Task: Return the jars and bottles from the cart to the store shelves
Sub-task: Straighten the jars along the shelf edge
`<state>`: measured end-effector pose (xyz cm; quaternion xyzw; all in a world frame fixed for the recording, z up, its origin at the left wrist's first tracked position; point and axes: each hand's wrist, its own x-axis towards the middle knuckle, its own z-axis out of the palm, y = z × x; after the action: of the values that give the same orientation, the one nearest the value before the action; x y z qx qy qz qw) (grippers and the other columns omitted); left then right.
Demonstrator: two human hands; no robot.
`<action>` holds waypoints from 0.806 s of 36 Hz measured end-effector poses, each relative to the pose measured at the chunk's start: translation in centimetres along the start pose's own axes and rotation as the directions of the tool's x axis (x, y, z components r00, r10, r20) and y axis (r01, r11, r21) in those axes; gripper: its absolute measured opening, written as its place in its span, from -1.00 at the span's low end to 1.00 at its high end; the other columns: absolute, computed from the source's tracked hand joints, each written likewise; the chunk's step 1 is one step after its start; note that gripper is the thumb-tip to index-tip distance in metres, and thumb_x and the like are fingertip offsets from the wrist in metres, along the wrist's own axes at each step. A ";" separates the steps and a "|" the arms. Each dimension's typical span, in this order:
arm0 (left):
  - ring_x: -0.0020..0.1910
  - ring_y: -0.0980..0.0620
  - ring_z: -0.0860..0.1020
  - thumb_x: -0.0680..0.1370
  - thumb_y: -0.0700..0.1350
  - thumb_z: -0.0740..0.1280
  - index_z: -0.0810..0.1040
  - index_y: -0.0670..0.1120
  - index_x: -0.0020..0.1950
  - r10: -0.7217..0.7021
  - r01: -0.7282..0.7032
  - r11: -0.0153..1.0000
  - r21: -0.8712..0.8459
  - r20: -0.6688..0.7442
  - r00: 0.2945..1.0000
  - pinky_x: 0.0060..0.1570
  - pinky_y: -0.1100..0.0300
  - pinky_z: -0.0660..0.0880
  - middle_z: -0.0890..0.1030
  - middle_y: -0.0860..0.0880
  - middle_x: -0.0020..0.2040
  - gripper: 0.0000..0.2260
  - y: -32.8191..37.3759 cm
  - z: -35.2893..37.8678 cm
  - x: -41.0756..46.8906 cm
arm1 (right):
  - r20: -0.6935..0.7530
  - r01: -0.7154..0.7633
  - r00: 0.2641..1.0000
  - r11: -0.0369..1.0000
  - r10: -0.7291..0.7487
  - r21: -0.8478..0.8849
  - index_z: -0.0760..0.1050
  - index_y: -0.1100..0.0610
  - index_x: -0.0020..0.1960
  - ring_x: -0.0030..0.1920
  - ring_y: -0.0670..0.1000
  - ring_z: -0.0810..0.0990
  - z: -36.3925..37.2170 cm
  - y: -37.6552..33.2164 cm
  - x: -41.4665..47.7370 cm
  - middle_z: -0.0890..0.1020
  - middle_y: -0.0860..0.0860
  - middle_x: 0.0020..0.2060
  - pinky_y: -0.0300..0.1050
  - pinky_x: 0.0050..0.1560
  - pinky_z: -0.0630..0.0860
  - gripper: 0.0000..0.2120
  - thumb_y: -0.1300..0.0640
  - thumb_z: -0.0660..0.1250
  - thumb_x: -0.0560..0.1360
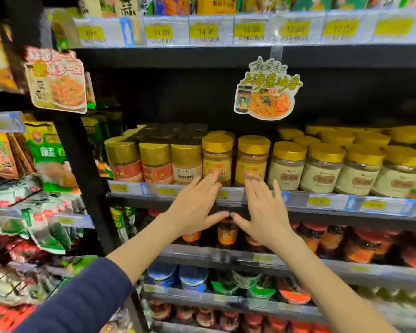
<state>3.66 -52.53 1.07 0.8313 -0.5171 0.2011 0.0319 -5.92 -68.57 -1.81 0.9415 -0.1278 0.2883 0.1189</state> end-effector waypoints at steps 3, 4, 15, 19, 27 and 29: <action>0.52 -0.03 0.07 0.53 0.31 0.06 0.24 -0.17 0.44 0.009 -0.010 0.999 -0.037 -0.019 1.000 0.47 0.08 0.00 0.13 -0.16 0.53 -0.32 -0.1 0.1 0.2 | 0.027 -0.016 0.999 1.000 0.017 -0.018 0.41 0.30 0.32 0.27 0.15 0.51 -0.2 -0.1 0.0 0.54 0.18 0.24 0.27 0.32 0.30 -0.18 -0.30 0.35 0.32; 0.52 -0.03 0.06 0.53 0.31 0.06 0.25 -0.17 0.44 0.011 -0.012 0.999 -0.046 -0.019 1.000 0.47 0.09 -0.01 0.13 -0.16 0.53 -0.33 -0.2 0.2 0.3 | 0.036 -0.021 0.999 1.000 0.022 -0.017 0.40 0.30 0.33 0.28 0.15 0.50 -0.2 -0.2 0.0 0.54 0.18 0.25 0.27 0.33 0.29 -0.18 -0.30 0.35 0.33; 0.51 -0.03 0.09 0.53 0.31 0.08 0.28 -0.17 0.41 0.038 -0.039 0.996 -0.075 -0.015 0.999 0.47 0.05 0.04 0.16 -0.16 0.52 -0.34 -0.5 0.1 0.4 | 0.084 -0.037 0.996 0.999 0.038 -0.016 0.41 0.32 0.31 0.28 0.18 0.50 -0.7 -0.4 0.4 0.54 0.20 0.24 0.29 0.30 0.30 -0.20 -0.26 0.40 0.32; 0.53 -0.02 0.00 0.54 0.29 0.05 0.15 -0.16 0.49 0.048 -0.047 0.998 -0.043 0.016 0.999 0.50 0.03 -0.03 0.04 -0.14 0.55 -0.32 -0.7 0.1 -0.1 | 0.068 -0.046 0.997 0.999 0.046 0.001 0.40 0.31 0.31 0.27 0.19 0.50 -0.8 -0.7 0.3 0.54 0.20 0.23 0.29 0.31 0.29 -0.23 -0.22 0.39 0.33; 0.53 -0.02 0.08 0.53 0.29 -0.05 0.12 -0.14 0.52 0.026 -0.025 0.999 0.021 -0.040 0.999 0.47 0.08 -0.01 0.10 -0.11 0.54 -0.30 -3.7 -0.6 -3.8 | 0.056 0.080 0.995 0.995 -0.083 0.055 0.41 0.27 0.34 0.32 0.17 0.46 -1.8 -6.0 1.0 0.48 0.19 0.31 0.29 0.29 0.32 -0.22 -0.28 0.26 0.33; 0.51 -0.03 0.15 0.52 0.28 -0.04 0.16 -0.14 0.51 -0.026 0.028 0.998 0.058 -0.036 0.999 0.45 0.06 0.05 0.16 -0.12 0.53 -0.31 -5.0 -0.8 -5.1 | 0.073 0.107 0.991 0.990 -0.113 0.088 0.41 0.26 0.34 0.33 0.16 0.46 -1.9 -7.9 1.4 0.48 0.19 0.31 0.30 0.29 0.31 -0.22 -0.28 0.26 0.33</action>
<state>5.84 -45.67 0.68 0.8351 -0.4991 0.2305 0.0194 -3.36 -60.78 -0.68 0.9618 -0.0681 0.2496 0.0900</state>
